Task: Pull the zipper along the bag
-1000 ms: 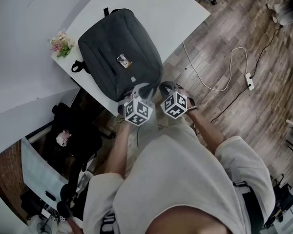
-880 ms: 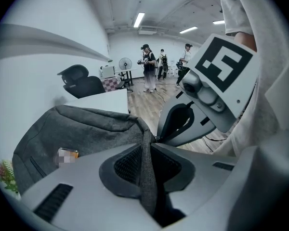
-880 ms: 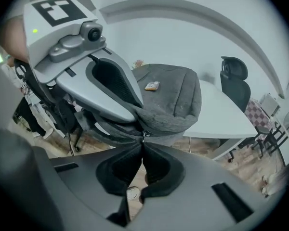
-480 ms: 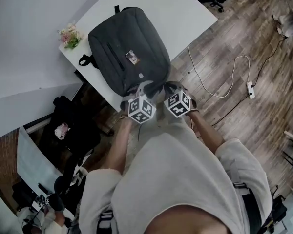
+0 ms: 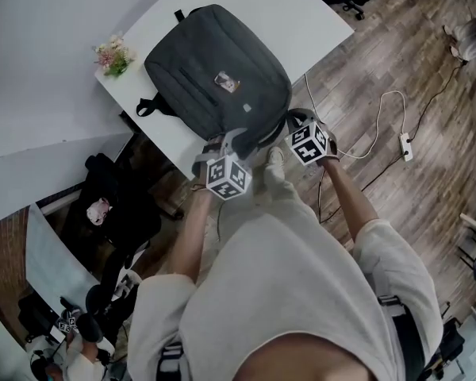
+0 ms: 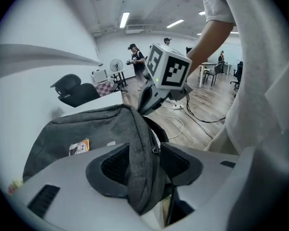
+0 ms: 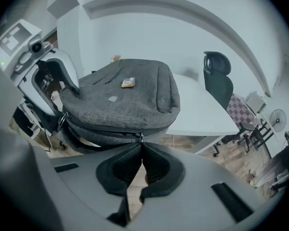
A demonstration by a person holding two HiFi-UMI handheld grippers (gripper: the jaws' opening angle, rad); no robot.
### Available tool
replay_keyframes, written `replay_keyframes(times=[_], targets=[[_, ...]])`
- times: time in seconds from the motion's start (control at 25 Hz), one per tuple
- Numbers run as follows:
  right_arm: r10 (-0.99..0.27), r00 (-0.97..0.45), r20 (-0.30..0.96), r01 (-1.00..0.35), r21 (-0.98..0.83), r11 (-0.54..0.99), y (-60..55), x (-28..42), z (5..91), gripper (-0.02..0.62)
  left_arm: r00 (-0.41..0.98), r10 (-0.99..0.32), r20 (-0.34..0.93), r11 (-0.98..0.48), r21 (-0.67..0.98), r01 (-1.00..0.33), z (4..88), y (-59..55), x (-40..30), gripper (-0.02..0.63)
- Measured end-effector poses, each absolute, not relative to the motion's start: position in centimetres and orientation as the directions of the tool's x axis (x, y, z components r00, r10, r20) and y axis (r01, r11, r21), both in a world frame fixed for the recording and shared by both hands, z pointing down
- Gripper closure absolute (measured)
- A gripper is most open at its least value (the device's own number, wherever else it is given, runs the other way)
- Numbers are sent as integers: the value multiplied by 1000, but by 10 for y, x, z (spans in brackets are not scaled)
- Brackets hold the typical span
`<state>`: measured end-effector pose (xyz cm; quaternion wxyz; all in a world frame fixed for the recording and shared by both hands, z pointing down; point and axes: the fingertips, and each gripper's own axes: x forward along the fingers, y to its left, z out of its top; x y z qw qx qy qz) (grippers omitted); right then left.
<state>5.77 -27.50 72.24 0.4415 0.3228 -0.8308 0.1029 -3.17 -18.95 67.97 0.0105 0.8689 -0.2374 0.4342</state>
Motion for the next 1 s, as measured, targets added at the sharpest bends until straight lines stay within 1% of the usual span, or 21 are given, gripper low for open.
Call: replay_keyframes(times=[0.12, 0.16, 0.2, 0.36, 0.44, 0.76, 1.0], targets=[[-448, -389, 805, -607, 142, 782, -287, 66, 722, 577, 484, -400, 778, -897, -222, -383, 688, -189, -30, 394], [-448, -387, 806, -599, 149, 786, -290, 68, 722, 575, 476, -407, 779, -895, -238, -376, 690, -191, -29, 403], [-449, -384, 807, -592, 157, 790, -293, 68, 723, 577, 470, -414, 779, -894, -251, -371, 692, -193, -28, 432], [-456, -371, 809, -587, 176, 790, -297, 70, 723, 577, 460, -407, 789, -898, -256, -357, 697, -196, -24, 477], [-462, -362, 809, -585, 189, 789, -294, 70, 723, 577, 460, -401, 792, -901, -249, -356, 699, -197, -23, 489], [-470, -335, 817, -598, 202, 776, -266, 62, 718, 577, 459, -398, 795, -898, -235, -372, 700, -198, -23, 494], [-422, -367, 829, -574, 155, 804, -236, 43, 717, 575, 461, -396, 794, -897, -227, -378, 701, -197, -24, 494]])
